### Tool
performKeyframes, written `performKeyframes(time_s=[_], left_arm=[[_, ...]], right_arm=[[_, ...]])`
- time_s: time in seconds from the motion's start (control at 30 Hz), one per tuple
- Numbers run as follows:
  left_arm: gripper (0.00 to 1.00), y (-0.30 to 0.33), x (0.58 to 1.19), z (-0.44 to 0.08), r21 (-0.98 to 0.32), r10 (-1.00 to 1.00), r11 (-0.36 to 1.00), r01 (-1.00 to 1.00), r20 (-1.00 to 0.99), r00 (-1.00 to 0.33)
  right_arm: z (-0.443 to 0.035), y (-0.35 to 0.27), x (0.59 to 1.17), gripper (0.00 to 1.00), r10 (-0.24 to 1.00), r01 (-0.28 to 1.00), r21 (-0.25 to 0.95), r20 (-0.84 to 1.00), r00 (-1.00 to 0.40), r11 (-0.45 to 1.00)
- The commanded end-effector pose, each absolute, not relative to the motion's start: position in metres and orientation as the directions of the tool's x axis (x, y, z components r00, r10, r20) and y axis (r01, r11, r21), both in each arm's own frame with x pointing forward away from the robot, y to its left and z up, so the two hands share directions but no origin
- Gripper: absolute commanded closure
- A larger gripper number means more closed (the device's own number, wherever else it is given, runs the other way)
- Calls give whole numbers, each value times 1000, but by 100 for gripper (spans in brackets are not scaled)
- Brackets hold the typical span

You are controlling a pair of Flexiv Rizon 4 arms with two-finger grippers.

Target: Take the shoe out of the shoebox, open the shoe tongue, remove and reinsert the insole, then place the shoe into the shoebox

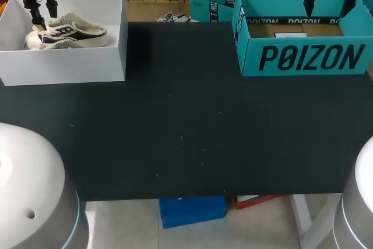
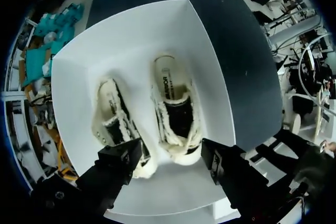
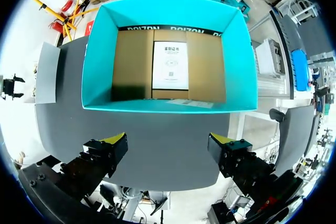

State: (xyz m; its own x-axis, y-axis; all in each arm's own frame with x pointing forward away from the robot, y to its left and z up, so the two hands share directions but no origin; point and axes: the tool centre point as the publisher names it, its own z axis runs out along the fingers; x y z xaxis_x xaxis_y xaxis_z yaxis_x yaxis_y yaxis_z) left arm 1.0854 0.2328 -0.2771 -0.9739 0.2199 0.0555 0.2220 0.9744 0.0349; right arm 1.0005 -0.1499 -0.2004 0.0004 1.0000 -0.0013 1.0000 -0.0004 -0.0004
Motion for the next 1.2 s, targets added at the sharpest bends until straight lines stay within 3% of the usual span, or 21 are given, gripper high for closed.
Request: performKeyframes(time_s=[0.03, 0.07, 0.1, 0.7, 1.2], left_arm=[[25, 228, 1094, -303, 36, 223, 973, 226, 72, -972], [35, 228, 1096, -308, 33, 220, 974, 224, 80, -972], [54, 227, 1096, -313, 35, 221, 974, 224, 81, -972], [67, 213, 1102, -365, 15, 115, 993, 118, 131, -985], [69, 211, 1098, -399, 23, 44, 999, 48, 164, -985]], right_arm=[[-200, -150, 1001, 0, 1000, 1000, -1, -1, 0, 0], [-200, -150, 1001, 0, 1000, 1000, -1, -1, 0, 0], [-200, -150, 1001, 0, 1000, 1000, -1, -1, 0, 0], [-200, -150, 1001, 0, 1000, 1000, -1, -1, 0, 0], [-200, -150, 1001, 0, 1000, 1000, -1, -1, 0, 0]])
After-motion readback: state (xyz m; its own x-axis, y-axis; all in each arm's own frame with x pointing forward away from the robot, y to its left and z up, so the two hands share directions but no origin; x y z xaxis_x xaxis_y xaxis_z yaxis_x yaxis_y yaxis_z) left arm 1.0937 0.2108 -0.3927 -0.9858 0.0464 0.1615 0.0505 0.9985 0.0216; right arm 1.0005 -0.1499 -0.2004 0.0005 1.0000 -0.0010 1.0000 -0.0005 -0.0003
